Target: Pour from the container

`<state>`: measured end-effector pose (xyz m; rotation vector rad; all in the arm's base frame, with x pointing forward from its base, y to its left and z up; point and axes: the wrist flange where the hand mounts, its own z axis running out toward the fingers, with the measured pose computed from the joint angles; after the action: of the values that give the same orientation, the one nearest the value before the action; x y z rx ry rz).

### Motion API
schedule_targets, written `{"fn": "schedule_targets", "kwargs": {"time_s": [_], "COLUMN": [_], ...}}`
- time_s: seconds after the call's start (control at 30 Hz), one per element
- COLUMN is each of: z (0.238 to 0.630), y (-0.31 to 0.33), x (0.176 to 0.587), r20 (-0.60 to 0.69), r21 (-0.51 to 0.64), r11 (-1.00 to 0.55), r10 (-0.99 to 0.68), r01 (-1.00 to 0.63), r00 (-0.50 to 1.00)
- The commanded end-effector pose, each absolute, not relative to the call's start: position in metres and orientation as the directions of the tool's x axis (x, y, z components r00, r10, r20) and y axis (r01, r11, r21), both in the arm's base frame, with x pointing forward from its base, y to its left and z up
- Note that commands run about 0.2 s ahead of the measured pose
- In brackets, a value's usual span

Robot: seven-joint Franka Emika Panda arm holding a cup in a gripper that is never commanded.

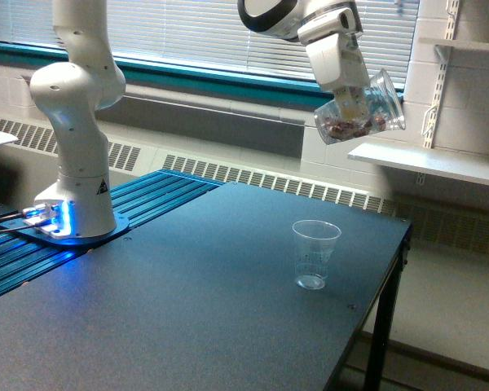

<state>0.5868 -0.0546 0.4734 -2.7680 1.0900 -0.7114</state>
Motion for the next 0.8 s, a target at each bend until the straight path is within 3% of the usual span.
{"fn": "schedule_targets", "kwargs": {"time_s": [0.03,0.5,0.8], "z": [0.485,0.469,0.431], "y": [-0.055,-0.069,-0.034], "x": [0.585,0.562,0.544], "r20": [0.376,0.340,0.296], "r21": [-0.288,-0.266,-0.227], "r11": [-0.691,-0.625,-0.634], "r10": [-0.718,-0.773,-0.768], "r01": [-0.663,-0.734,-0.739], "r00": [0.586,0.535,0.568]}}
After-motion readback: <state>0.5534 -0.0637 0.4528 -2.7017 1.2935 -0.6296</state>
